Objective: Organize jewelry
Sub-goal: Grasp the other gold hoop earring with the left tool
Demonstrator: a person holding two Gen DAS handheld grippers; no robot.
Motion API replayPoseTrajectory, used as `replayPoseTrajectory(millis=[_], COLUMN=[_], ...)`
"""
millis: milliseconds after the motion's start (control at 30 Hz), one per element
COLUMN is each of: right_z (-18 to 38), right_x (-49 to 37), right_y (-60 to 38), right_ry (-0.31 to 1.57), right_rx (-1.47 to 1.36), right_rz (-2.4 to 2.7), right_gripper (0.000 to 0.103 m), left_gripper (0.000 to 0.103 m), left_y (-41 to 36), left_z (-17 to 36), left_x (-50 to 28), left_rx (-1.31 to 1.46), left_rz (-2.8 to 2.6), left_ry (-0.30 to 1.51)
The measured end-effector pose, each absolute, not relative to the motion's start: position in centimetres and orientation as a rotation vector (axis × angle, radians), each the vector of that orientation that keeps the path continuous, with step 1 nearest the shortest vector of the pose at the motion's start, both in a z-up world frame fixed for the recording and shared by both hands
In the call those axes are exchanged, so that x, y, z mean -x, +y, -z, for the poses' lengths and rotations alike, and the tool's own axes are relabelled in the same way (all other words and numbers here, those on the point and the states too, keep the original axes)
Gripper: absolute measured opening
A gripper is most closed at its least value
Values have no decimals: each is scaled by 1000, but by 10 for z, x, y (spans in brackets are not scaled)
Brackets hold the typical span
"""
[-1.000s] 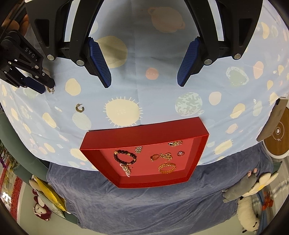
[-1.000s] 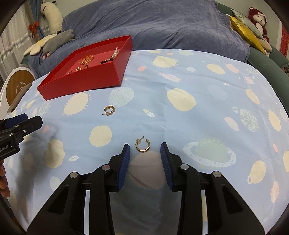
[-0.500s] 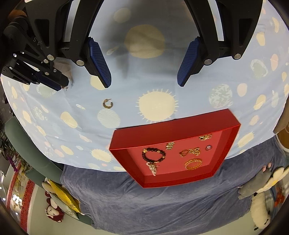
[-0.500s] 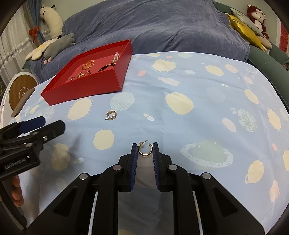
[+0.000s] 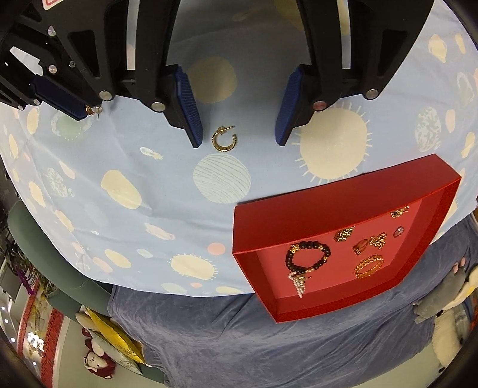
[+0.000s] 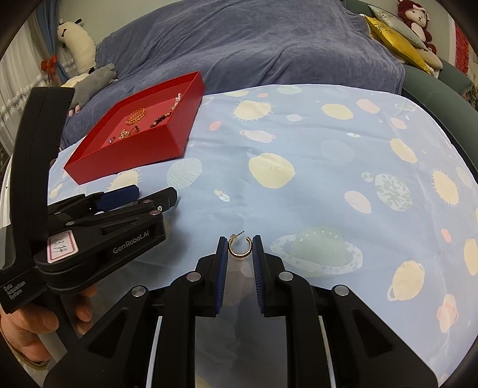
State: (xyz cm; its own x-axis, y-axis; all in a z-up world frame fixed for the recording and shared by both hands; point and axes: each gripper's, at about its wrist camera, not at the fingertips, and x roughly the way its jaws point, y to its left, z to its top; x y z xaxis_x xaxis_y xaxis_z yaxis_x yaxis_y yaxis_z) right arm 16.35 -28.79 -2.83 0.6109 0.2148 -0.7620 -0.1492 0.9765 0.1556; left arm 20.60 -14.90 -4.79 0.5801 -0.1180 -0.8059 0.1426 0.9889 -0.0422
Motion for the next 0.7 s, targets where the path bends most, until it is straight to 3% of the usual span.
replayPoseTrajectory(millis=[400, 533, 700], right_z=[28, 27, 26], right_x=[-164, -163, -163], right_y=[-287, -287, -286], right_ry=[889, 889, 887], right_rx=[-80, -80, -85], right_rz=[-211, -212, -215], right_gripper=[16, 16, 16], left_gripper=[8, 0, 0], left_y=[-150, -148, -141], left_z=[48, 49, 44], left_x=[-202, -202, -200], left_rx=[-75, -68, -55], left_rz=[134, 138, 146], left_ry=[899, 898, 897])
